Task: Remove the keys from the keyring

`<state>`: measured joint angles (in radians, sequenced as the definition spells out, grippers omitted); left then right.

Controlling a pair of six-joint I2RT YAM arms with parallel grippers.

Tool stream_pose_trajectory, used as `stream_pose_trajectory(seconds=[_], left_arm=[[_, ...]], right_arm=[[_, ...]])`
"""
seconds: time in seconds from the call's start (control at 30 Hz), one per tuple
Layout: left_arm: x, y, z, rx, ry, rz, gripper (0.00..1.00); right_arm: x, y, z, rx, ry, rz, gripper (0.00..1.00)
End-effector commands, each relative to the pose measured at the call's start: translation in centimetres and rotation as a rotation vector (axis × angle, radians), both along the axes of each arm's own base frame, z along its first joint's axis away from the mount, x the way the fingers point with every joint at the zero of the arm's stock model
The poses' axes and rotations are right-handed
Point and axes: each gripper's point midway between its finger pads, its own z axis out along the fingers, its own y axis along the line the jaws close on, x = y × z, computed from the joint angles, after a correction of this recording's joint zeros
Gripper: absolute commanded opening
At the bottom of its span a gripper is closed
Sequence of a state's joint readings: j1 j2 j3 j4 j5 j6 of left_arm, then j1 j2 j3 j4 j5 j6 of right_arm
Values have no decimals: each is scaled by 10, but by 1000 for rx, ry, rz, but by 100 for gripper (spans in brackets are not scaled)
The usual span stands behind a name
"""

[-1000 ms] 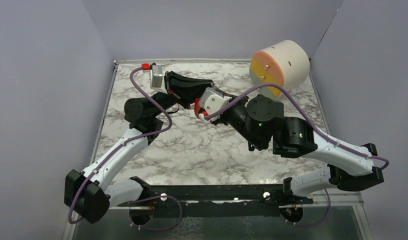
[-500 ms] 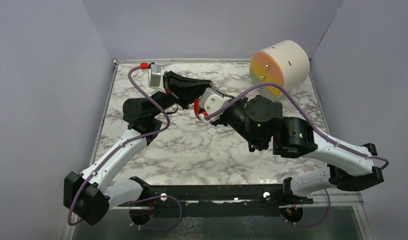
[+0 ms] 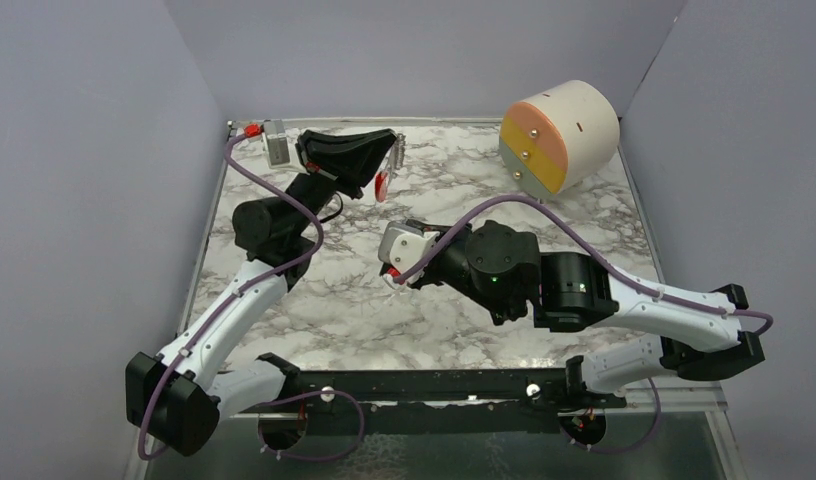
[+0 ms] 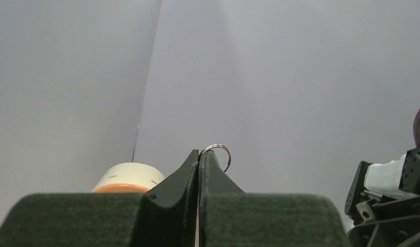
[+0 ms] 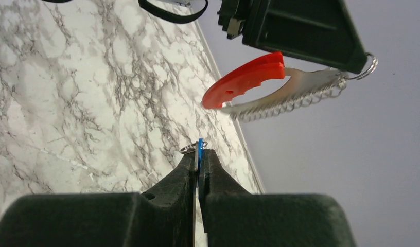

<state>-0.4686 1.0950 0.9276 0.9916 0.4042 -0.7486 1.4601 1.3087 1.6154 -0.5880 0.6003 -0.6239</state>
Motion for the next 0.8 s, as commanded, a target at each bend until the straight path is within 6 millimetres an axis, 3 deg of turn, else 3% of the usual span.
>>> stream_pose_trajectory(seconds=[0.0, 0.23, 0.4, 0.53, 0.63, 0.77], left_arm=[[-13, 17, 15, -75, -46, 42, 0], [-2, 15, -21, -5, 8, 91, 0], [16, 14, -76, 94, 111, 160, 0], [23, 22, -113, 175, 173, 242, 0], [27, 27, -135, 235, 212, 293, 0], [36, 38, -150, 299, 249, 378, 0]], right_arm=[[4, -5, 12, 67, -22, -28, 1], [16, -26, 35, 226, -69, -146, 1], [22, -49, 49, 369, -70, -234, 1], [28, -55, 48, 415, -46, -267, 1], [47, -55, 39, 411, -28, -333, 1], [94, -50, 24, 405, 23, -393, 1]])
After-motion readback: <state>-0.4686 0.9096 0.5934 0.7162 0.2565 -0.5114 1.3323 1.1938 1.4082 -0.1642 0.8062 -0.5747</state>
